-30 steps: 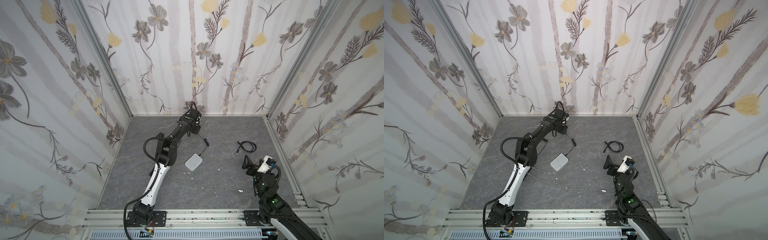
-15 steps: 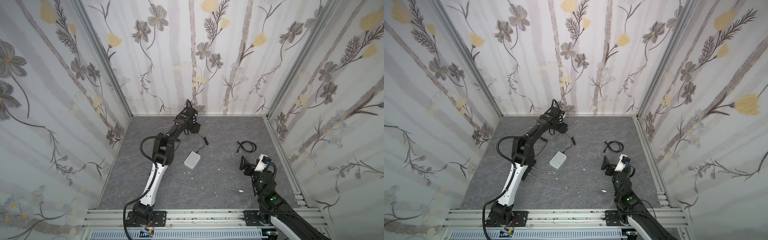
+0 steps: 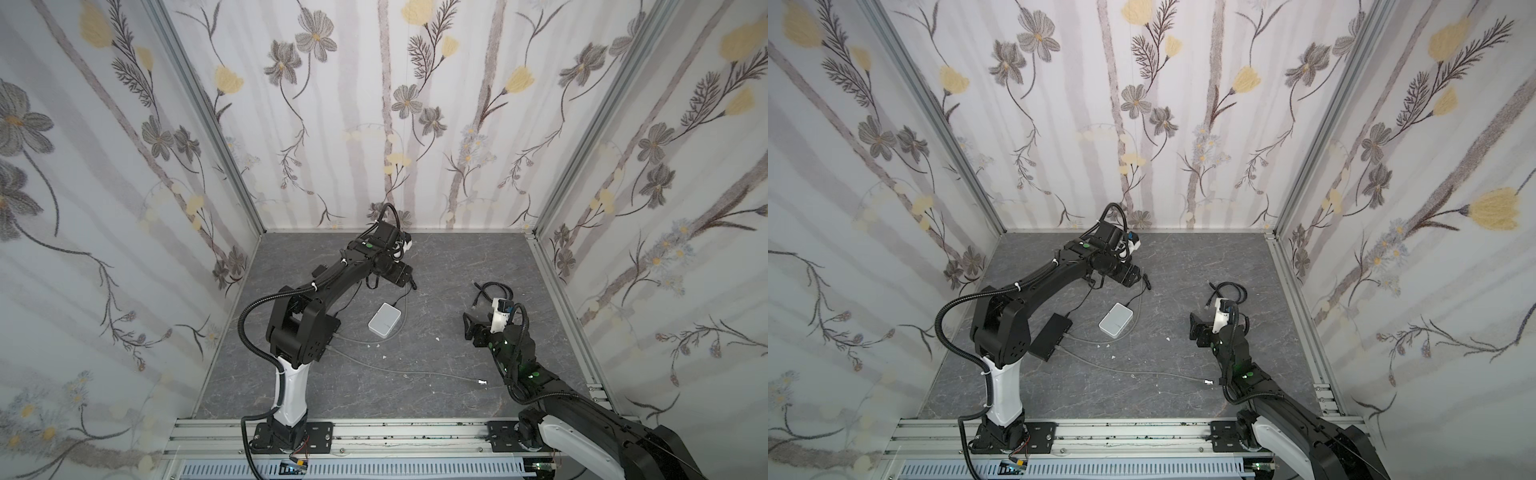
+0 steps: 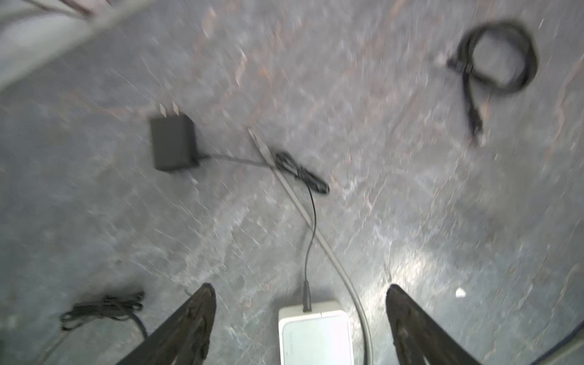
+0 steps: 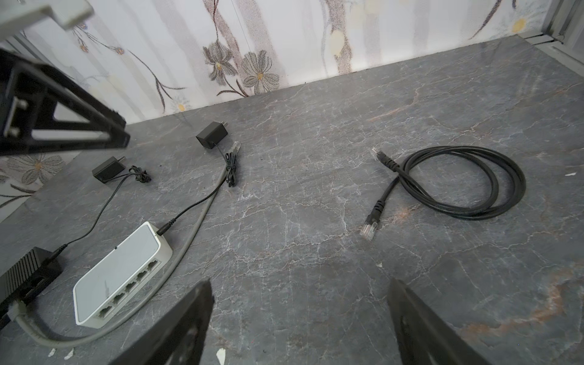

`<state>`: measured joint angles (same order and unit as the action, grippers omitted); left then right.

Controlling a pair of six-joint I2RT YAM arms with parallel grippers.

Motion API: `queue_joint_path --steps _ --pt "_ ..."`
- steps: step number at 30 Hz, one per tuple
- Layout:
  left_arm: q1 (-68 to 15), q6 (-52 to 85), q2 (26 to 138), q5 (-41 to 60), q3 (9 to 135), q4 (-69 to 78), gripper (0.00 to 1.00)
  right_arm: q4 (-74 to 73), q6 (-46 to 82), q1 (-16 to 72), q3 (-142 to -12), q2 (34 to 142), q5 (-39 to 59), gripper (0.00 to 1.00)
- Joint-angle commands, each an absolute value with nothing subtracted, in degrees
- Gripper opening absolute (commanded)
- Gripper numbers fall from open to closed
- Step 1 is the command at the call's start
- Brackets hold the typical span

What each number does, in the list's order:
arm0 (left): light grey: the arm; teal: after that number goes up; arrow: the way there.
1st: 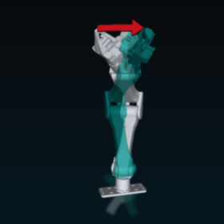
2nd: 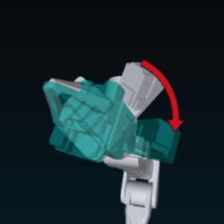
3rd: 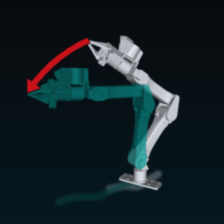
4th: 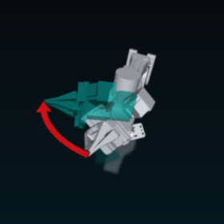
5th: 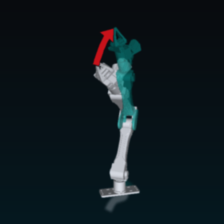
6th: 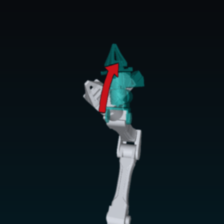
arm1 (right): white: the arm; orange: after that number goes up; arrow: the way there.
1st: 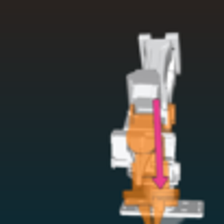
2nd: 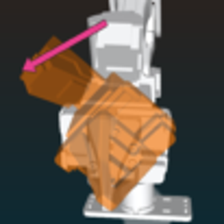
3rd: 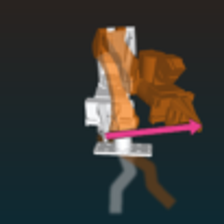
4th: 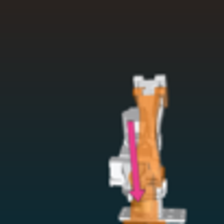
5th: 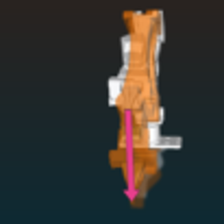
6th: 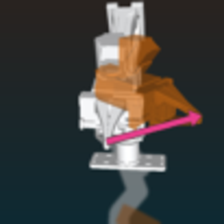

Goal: Insert the plug into the switch port

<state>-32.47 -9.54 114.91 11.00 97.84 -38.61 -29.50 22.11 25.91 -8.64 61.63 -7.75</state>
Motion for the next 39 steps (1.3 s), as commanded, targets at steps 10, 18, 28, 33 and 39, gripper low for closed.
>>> queue_joint_path --steps 10,18,28,33,39 --pt "-36.61 -10.92 128.43 3.76 108.0 -41.4 0.71 -33.66 23.31 26.37 -8.64 63.64 -5.16 0.82" --pt "-37.43 -7.06 137.01 1.38 117.52 -44.29 0.55 -34.01 23.55 26.43 -8.27 62.98 -5.8 0.83" --pt "-37.75 -6.53 143.14 -0.13 124.88 -47.91 0.2 -33.82 23.64 26.43 -8.11 62.38 -5.95 0.83" --pt "-37.67 -6.79 142.75 -0.44 125.37 -48.38 0.1 -33.8 23.55 26.38 -8.2 62.33 -5.98 0.84" --pt "-37.44 -6.65 139.89 1.18 125.92 -48.42 0.0 -33.71 23.55 26.35 -8.23 62.33 -6.11 0.84"
